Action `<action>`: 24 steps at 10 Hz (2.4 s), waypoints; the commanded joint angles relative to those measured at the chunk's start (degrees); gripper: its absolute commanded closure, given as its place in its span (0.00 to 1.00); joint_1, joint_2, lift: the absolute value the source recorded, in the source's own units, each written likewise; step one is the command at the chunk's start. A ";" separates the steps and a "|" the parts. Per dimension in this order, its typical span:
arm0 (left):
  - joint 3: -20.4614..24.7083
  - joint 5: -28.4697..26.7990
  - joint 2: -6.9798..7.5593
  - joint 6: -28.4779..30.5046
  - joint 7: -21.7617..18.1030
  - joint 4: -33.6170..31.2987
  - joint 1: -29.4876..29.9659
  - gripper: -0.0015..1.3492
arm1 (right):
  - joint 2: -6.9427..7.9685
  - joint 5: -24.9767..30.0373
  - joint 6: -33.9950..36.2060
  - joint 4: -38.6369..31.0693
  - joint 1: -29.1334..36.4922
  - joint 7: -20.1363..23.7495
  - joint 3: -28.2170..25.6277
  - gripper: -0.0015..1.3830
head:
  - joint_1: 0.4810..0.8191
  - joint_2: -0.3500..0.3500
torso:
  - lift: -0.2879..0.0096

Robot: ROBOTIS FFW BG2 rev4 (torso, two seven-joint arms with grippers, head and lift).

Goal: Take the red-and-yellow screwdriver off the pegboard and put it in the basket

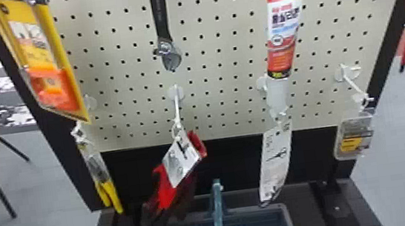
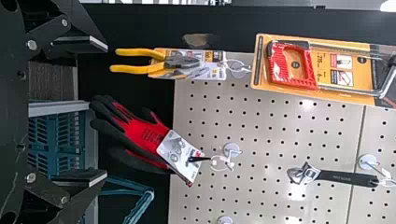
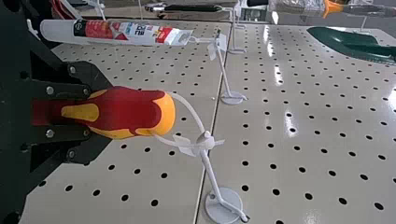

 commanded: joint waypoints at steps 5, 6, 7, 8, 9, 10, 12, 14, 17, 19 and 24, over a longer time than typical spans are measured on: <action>0.08 0.00 0.06 0.00 0.00 -0.13 0.21 0.25 | -0.04 0.24 -0.17 -0.70 -0.12 -0.44 -1.06 0.76 | 0.20 0.50 | 0.63; 0.08 0.00 0.06 0.00 0.00 -0.13 0.34 0.25 | -0.12 0.24 -0.17 -0.84 -0.37 -0.53 -1.23 0.76 | 0.20 0.50 | 0.63; 0.08 0.00 0.06 0.00 0.00 -0.13 0.34 0.25 | -0.21 0.24 -0.17 -0.98 -0.62 -0.61 -1.23 0.76 | 0.20 0.50 | 0.63; 0.08 0.00 0.15 0.00 0.00 -0.13 0.34 0.25 | -0.39 0.24 -0.17 -1.41 -0.37 -0.70 -1.85 0.76 | 0.20 0.50 | 0.63; 0.08 0.00 0.15 0.00 0.00 -0.41 0.34 0.25 | -0.39 0.24 -0.17 -2.25 0.49 -0.88 -2.99 0.76 | 0.20 0.50 | 0.63; 0.08 0.00 0.15 0.08 0.00 -0.41 0.34 0.25 | -0.39 0.24 -0.17 -3.37 2.09 -1.14 -4.57 0.76 | 0.20 0.50 | 0.63; -0.01 0.00 0.15 0.17 0.00 -0.41 0.34 0.25 | 0.67 -0.99 -0.17 -5.76 6.15 -2.11 -8.00 0.76 | 0.20 0.50 | 0.63; -0.01 0.00 0.15 0.26 0.00 -0.41 0.21 0.25 | 3.22 -2.13 0.09 -9.00 11.57 -3.34 -12.04 0.76 | 0.20 0.50 | 0.63; -0.10 0.00 0.06 0.61 -0.08 -0.41 -0.16 0.25 | 8.23 -2.92 0.09 -12.94 17.35 -4.92 -16.61 0.76 | 0.20 0.50 | 0.63; -0.18 -0.09 -0.03 0.79 0.00 -0.41 -0.28 0.25 | 12.53 -2.92 -0.35 -14.48 19.56 -6.06 -18.37 0.76 | 0.20 0.50 | 0.63; -0.18 -0.18 0.24 1.14 0.00 -0.41 -0.65 0.25 | 22.46 -1.34 -1.32 -18.00 22.64 -6.24 -18.72 0.76 | 0.20 0.50 | 0.63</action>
